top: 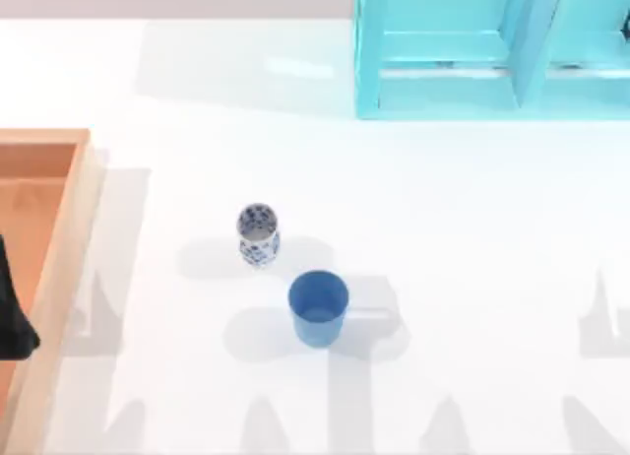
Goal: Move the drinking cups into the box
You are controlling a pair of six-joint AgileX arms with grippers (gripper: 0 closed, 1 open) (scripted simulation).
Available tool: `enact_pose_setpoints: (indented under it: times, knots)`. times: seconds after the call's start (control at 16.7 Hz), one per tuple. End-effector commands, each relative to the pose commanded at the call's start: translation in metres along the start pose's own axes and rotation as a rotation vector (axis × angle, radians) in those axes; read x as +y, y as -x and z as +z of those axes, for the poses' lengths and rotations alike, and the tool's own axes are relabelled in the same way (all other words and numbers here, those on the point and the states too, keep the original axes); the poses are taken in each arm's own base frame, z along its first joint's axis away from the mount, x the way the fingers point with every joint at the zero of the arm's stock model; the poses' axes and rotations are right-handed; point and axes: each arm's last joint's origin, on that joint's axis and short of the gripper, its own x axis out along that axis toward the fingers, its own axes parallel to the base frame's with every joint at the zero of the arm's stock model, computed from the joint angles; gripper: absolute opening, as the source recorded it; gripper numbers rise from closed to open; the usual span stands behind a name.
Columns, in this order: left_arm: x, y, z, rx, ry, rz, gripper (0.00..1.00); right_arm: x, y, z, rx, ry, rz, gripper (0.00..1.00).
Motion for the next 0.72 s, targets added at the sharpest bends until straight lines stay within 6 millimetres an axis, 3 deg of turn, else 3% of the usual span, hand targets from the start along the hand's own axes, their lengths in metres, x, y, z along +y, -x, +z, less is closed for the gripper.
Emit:
enact_pose_setpoints:
  times: [0.3,0.54,0.72]
  knots:
    - [-0.004,0.000,0.012,0.034,0.015,-0.045,1.00,0.000,0.000,0.000,0.000,0.000,0.000,1.00]
    - [-0.017,-0.006,0.052,0.181,0.059,-0.183,1.00,0.000,0.000,0.000,0.000,0.000,0.000,1.00]
    - [-0.034,-0.024,0.085,0.384,0.089,-0.296,1.00,0.000,0.000,0.000,0.000,0.000,0.000,1.00]
